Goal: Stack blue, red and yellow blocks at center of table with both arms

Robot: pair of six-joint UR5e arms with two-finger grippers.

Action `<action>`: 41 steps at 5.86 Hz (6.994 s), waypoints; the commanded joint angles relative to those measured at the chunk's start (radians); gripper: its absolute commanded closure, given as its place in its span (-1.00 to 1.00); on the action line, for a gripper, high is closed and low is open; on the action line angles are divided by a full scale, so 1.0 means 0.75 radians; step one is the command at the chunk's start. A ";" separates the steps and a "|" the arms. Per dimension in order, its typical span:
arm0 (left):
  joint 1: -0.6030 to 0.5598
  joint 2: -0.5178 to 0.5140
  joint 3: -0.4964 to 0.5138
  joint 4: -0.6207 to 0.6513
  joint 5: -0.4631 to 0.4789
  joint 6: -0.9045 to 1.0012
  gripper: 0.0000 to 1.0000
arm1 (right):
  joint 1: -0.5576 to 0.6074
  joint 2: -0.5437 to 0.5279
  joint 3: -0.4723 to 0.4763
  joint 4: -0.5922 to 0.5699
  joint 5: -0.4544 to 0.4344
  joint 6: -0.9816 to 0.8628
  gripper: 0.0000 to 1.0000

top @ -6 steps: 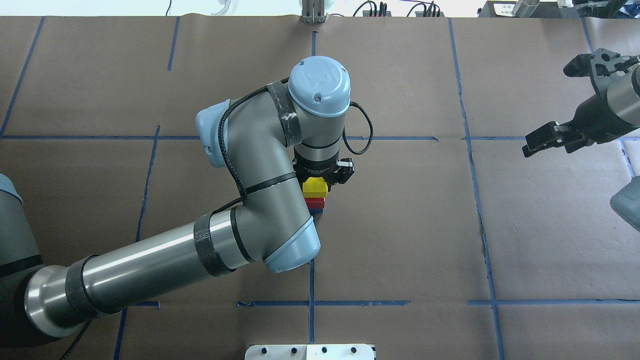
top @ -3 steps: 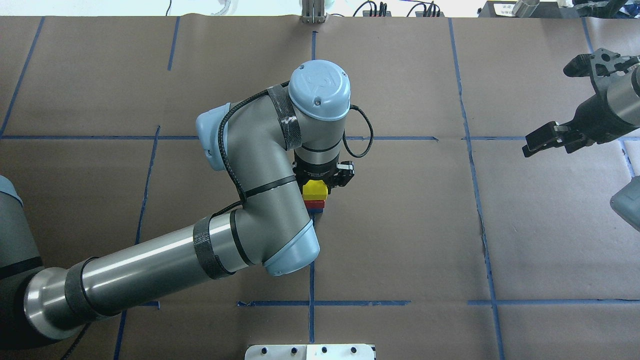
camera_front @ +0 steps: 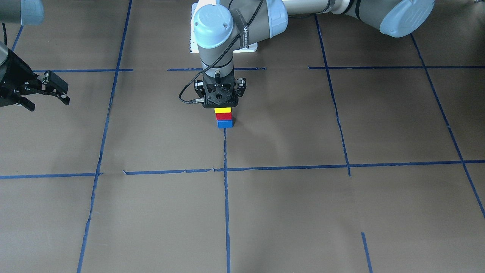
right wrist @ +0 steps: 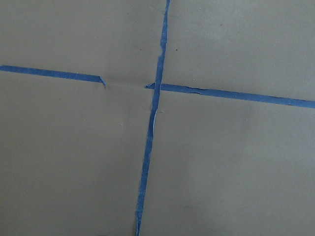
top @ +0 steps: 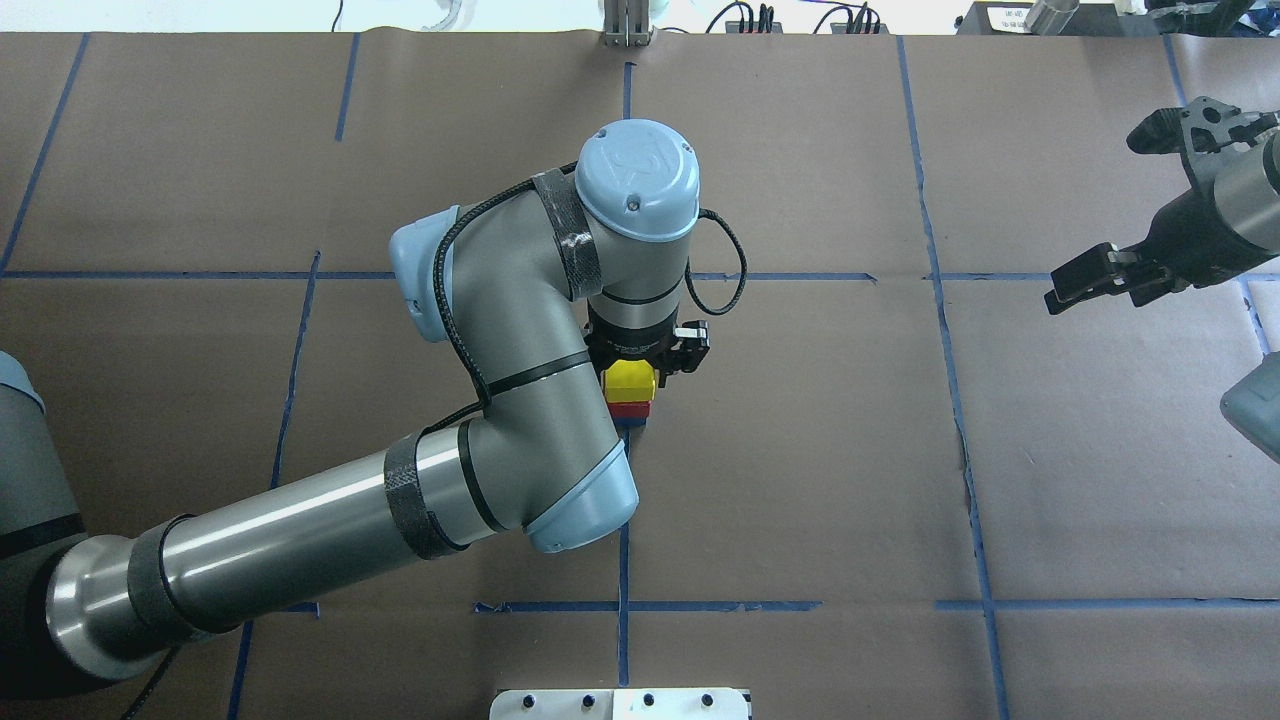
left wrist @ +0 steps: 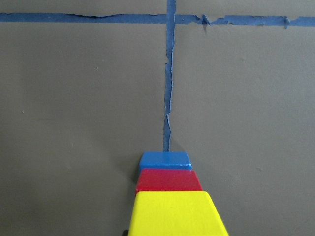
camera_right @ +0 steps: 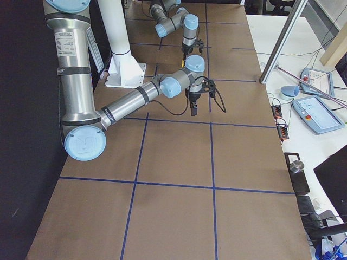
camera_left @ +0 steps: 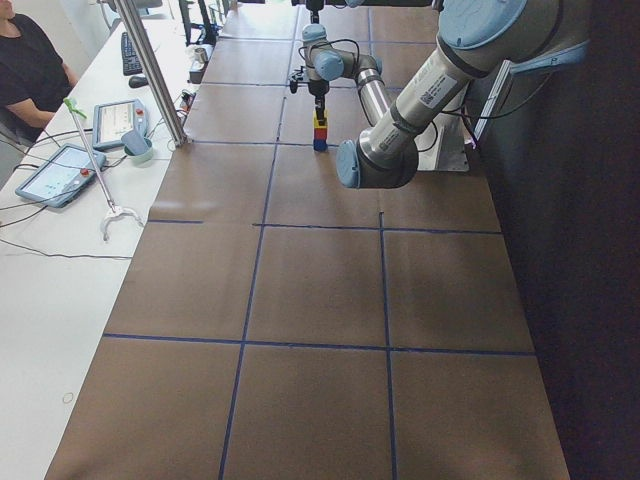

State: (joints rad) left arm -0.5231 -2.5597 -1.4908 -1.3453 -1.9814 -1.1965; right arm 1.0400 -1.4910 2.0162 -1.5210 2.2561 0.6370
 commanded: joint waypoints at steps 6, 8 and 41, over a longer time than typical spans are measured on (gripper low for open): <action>-0.184 0.615 -0.805 0.014 -0.013 0.250 -1.00 | 0.218 -0.067 -0.080 -0.026 0.017 -0.359 -1.00; -0.491 1.055 -0.965 0.008 -0.232 0.689 -1.00 | 0.457 -0.153 -0.200 -0.028 0.104 -0.751 -1.00; -1.360 1.580 -0.360 -0.185 -0.524 1.671 -1.00 | 0.655 -0.335 -0.275 -0.224 0.060 -0.964 -1.00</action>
State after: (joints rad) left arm -1.5491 -1.3733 -1.7527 -1.5200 -2.3747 0.0532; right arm 1.5310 -1.7418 1.8119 -1.6885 2.2999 -0.0860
